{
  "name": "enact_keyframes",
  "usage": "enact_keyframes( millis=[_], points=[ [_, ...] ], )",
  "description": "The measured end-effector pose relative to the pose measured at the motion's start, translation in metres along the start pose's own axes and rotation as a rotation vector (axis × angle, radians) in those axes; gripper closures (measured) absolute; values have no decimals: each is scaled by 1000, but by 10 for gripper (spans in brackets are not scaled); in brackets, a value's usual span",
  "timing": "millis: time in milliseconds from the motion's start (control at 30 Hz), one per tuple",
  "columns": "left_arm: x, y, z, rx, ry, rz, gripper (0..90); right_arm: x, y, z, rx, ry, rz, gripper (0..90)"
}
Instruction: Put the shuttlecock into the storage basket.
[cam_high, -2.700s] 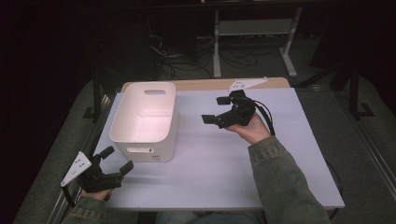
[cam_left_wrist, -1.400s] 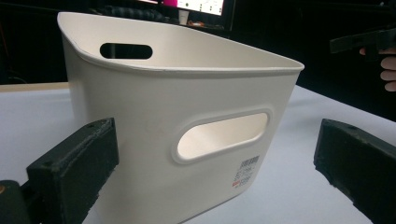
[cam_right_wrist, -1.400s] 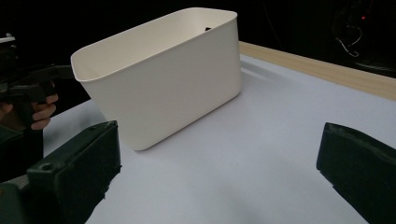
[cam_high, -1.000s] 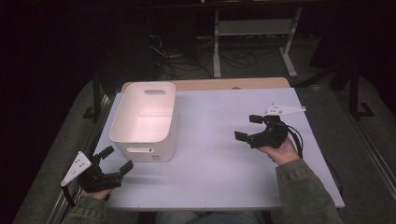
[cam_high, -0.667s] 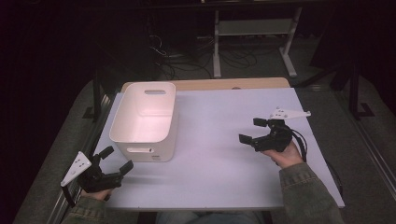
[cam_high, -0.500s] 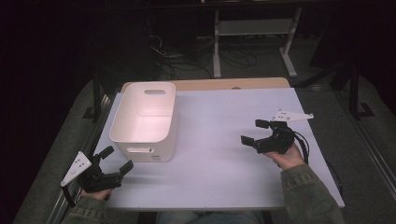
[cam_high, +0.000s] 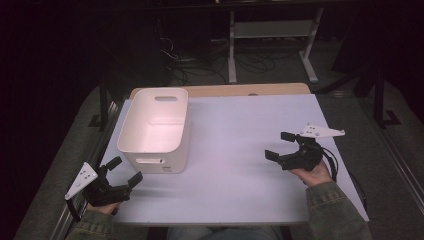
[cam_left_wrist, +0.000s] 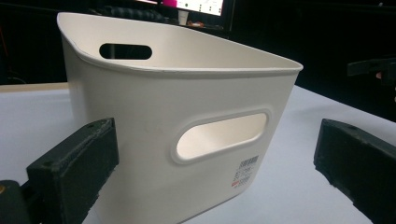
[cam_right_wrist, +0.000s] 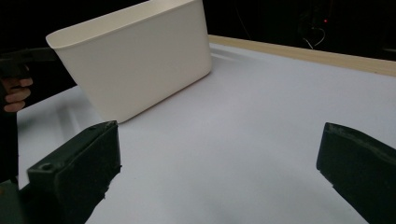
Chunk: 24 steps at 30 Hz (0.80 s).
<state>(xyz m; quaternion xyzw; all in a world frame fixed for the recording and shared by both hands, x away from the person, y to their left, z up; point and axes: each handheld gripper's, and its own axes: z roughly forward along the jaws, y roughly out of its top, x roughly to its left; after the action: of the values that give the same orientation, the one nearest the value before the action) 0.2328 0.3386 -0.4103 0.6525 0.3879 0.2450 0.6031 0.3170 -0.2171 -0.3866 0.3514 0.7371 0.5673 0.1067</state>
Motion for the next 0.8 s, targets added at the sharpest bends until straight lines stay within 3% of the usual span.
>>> enact_keyframes(
  millis=[800],
  points=[
    [1, 0, -1, 9, -1, 11, 0, 0, -27, -25, -41, -90, -30, 0]
  ],
)
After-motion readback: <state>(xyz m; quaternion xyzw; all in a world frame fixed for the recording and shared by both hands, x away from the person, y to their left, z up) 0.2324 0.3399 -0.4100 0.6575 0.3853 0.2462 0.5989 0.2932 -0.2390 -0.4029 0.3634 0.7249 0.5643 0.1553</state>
